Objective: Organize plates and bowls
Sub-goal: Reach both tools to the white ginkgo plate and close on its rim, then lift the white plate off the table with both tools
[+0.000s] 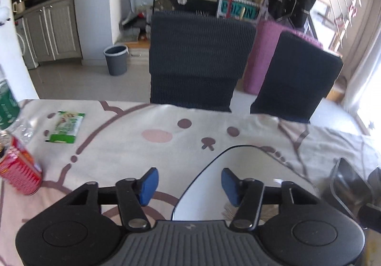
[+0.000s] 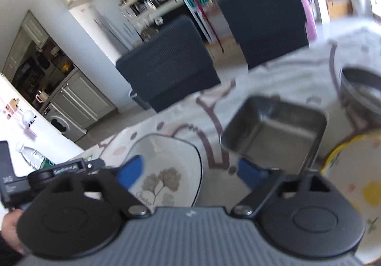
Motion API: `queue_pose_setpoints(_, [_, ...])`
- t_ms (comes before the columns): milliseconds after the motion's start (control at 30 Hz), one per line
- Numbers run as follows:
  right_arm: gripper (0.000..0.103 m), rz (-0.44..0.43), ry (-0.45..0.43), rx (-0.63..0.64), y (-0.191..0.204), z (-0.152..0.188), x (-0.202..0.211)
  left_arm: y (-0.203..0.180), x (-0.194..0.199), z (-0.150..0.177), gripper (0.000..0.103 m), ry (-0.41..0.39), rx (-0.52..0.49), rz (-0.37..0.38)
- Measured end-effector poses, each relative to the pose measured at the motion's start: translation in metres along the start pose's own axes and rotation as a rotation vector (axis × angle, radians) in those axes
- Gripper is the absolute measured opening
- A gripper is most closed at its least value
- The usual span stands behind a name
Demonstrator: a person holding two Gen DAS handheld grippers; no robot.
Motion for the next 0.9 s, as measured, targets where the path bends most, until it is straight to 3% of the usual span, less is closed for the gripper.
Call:
queue_pose_setpoints(133, [0.057,0.046,0.083,-0.034,-0.005,0.005,-0.023,-0.001,-0.024,0.000,0.046,0.059,-0.028,0.020])
queue_pose_setpoints(367, [0.033,0.126,0.195,0.034,0.000,0.009,-0.063,0.002,-0.047,0.003,0.036,0.111,-0.056,0.028])
queue_pose_setpoints(467, [0.009,0.102,0.221,0.042,0.006,0.007,-0.072,0.001,-0.047,0.004,0.034,0.109,-0.070,0.031])
queue_pose_setpoints(567, [0.010,0.153,0.206,0.106,0.020,0.005,-0.076,0.004,-0.047,0.004,0.028,0.122,-0.069,0.034])
queue_pose_setpoints(767, [0.010,0.175,0.193,0.119,0.035,-0.023,-0.106,0.021,-0.042,0.008,0.021,0.136,-0.022,0.054])
queue_pose_setpoints(900, [0.014,0.197,0.177,0.195,0.054,-0.033,-0.127,0.026,-0.039,0.010,0.014,0.138,-0.001,0.065])
Point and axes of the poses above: each gripper's, at about its wrist camera, not at the fingertips, and x roughly against the way its jaws point, y to its left, z to its underside, the point moved 1 cm from there along -x, roughly the way its jaws point, and after that the axes turned 6 degrees about -x, right-handed, at the moved point
